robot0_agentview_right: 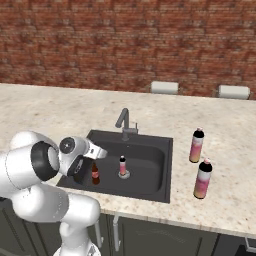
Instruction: Place the large bottle from the dining counter next to the other large bottle outside the sink, and place the small bottle from the dining counter next to the other small bottle inside the sink.
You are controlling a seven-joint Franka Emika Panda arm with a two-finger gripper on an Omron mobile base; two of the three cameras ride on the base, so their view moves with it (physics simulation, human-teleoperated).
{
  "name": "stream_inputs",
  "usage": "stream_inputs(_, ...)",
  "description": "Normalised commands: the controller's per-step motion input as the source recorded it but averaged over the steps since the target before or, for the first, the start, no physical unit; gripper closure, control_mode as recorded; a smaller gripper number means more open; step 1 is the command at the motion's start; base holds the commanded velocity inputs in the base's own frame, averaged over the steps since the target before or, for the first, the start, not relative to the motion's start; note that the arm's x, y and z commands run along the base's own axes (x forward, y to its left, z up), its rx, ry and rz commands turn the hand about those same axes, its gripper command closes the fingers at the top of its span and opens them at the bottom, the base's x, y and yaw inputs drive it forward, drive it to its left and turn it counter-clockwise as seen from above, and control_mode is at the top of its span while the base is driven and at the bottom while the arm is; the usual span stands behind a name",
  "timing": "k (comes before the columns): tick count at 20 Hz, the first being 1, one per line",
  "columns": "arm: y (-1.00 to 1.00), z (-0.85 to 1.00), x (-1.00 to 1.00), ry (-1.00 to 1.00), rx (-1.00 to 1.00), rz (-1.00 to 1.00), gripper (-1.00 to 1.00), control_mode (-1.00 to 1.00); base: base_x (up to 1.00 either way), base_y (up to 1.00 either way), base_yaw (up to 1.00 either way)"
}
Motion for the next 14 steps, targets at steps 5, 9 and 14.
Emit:
stream_inputs(5, 0.0, 1.0, -0.15, 0.02, 0.04, 0.0, -1.0, -1.0, 0.0, 0.0, 0.0)
stream_inputs(9, 0.0, 1.0, -0.23, 0.03, 0.06, 0.0, -1.0, -1.0, 0.0, 0.0, 0.0)
stream_inputs(14, 0.0, 1.0, -0.21, 0.03, 0.05, 0.0, -1.0, -1.0, 0.0, 0.0, 0.0)
